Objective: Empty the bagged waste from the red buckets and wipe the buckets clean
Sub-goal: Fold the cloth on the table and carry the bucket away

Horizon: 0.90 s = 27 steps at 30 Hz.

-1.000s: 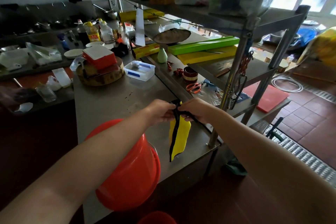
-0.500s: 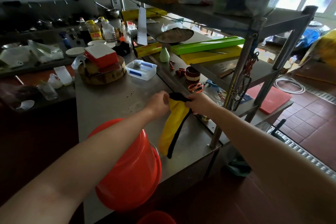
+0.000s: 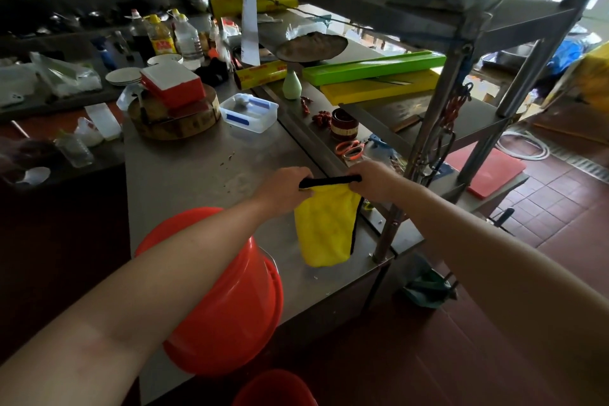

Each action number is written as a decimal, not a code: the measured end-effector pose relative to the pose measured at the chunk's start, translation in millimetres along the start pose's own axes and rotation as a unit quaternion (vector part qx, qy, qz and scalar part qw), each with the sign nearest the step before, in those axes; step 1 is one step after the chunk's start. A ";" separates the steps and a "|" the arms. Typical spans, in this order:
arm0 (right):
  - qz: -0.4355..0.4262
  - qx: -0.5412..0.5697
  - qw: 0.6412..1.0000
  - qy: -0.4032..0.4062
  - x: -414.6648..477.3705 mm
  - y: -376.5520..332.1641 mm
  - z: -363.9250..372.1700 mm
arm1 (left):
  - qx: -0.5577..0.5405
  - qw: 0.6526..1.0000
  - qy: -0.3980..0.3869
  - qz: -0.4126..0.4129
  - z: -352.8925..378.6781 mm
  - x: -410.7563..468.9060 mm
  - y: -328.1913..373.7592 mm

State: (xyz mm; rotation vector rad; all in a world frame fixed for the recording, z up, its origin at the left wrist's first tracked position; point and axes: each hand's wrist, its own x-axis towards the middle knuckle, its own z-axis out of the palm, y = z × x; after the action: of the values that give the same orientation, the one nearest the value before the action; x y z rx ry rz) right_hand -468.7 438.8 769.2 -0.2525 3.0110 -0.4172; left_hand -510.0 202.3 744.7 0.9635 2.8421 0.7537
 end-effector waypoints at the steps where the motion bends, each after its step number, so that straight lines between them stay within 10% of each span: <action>1: 0.002 -0.016 1.000 0.011 3.0 3.0 5.5 | 0.010 1.000 0.002 -0.008 2.8 3.5 0.3; 14: -0.044 0.120 0.976 0.176 21.4 32.3 64.1 | 0.010 0.989 0.107 -0.104 44.1 9.3 -2.1; 27: -0.002 0.087 0.977 -0.194 -62.3 65.5 232.1 | -0.012 0.942 -0.227 -0.246 215.3 -113.7 -17.4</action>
State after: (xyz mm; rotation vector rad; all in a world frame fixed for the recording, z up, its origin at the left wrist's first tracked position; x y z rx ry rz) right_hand -391.2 451.2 532.7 -0.2887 2.5767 -0.5565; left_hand -386.2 217.1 534.9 0.3268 2.4841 0.4371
